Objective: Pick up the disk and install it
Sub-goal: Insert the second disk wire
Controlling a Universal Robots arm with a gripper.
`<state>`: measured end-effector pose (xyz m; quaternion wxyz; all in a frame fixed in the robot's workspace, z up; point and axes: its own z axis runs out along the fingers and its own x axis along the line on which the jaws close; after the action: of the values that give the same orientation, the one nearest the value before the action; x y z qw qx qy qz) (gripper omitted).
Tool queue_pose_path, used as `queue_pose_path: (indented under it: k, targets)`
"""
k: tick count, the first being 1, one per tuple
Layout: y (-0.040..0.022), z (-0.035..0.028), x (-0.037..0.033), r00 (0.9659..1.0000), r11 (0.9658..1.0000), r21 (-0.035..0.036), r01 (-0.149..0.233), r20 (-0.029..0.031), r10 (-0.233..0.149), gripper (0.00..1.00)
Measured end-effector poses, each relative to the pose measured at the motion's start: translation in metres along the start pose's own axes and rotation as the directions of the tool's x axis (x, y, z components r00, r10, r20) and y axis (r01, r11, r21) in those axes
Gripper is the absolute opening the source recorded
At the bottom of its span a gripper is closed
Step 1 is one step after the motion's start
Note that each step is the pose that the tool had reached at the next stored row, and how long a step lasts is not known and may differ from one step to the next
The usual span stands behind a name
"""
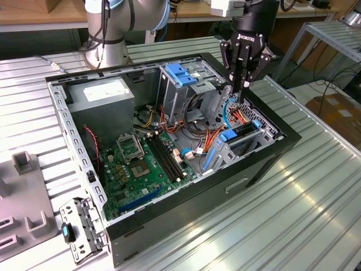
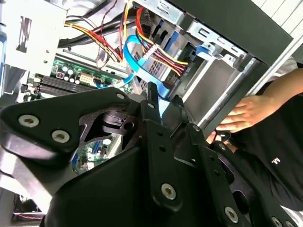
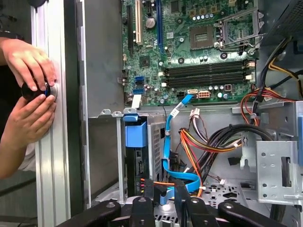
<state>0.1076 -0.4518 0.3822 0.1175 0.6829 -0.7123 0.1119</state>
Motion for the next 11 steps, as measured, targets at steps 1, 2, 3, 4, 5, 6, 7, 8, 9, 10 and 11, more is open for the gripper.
queue_pose_path:
  k: [1,2,3,4,5,6,7,8,9,10,11]
  targets:
    - [0.0,0.0015,-0.0009,1.0,1.0,0.0,0.0,-0.0004,0.0,0.31]
    - [-0.0001,0.0039,-0.0021,1.0,1.0,0.0,0.0,-0.0013,0.0,0.31]
    - [-0.0001,0.0055,-0.0026,1.0,1.0,0.0001,0.0,-0.0023,0.0,0.31]
    - [-0.0001,0.008,-0.0035,1.0,1.0,0.0002,0.0,-0.0041,0.0,0.31]
    - [-0.0002,0.0097,-0.004,1.0,1.0,0.0003,0.0,-0.0057,0.0,0.31]
    - [-0.0002,0.0115,-0.0047,1.0,1.0,0.0004,0.0,-0.0093,0.0,0.31]
    - [-0.0002,0.0126,-0.005,0.9999,1.0,0.0005,0.0,-0.0121,0.0,0.31]
    - [-0.0002,0.0135,-0.0054,0.9999,1.0,0.0007,0.0,-0.0154,0.0,0.31]
    - [-0.0002,0.0141,-0.0056,0.9998,1.0,0.0008,0.0,-0.018,0.0,0.3]
    - [-0.0002,0.0149,-0.0059,0.9997,1.0,0.001,0.0,-0.0232,0.0,0.24]
    - [-0.0002,0.0154,-0.006,0.9996,1.0,0.0011,0.0,-0.0269,0.0,0.24]
